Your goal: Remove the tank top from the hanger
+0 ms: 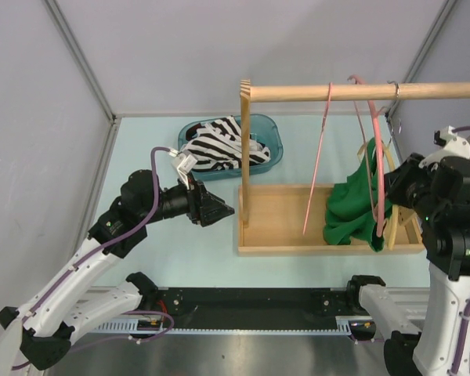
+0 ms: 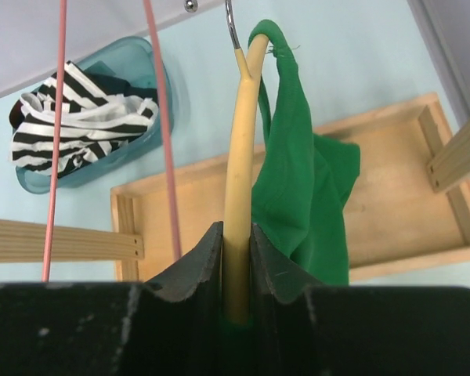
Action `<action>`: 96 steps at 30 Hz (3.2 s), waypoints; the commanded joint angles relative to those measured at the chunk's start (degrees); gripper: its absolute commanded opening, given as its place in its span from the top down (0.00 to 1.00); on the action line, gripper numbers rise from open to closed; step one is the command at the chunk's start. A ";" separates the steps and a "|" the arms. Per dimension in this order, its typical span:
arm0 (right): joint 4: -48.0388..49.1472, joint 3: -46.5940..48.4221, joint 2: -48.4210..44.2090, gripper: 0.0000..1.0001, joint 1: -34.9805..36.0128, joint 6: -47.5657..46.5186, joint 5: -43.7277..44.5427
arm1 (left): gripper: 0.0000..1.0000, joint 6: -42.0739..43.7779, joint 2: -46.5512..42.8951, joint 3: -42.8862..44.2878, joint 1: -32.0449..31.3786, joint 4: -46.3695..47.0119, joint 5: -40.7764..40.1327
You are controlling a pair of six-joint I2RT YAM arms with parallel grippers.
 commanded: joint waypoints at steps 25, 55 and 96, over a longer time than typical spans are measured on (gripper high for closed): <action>-3.60 -30.76 -34.45 1.00 0.06 22.89 -36.68 | 0.37 -12.13 -0.82 -15.97 -6.28 21.01 2.01; -4.83 -24.01 -41.05 1.00 0.06 13.58 -59.89 | 0.38 -13.55 -7.84 -21.08 -18.08 31.84 -17.51; 6.96 -14.27 -11.98 1.00 15.52 10.60 -56.22 | 0.38 -2.56 -11.19 -10.09 -18.08 13.54 -19.89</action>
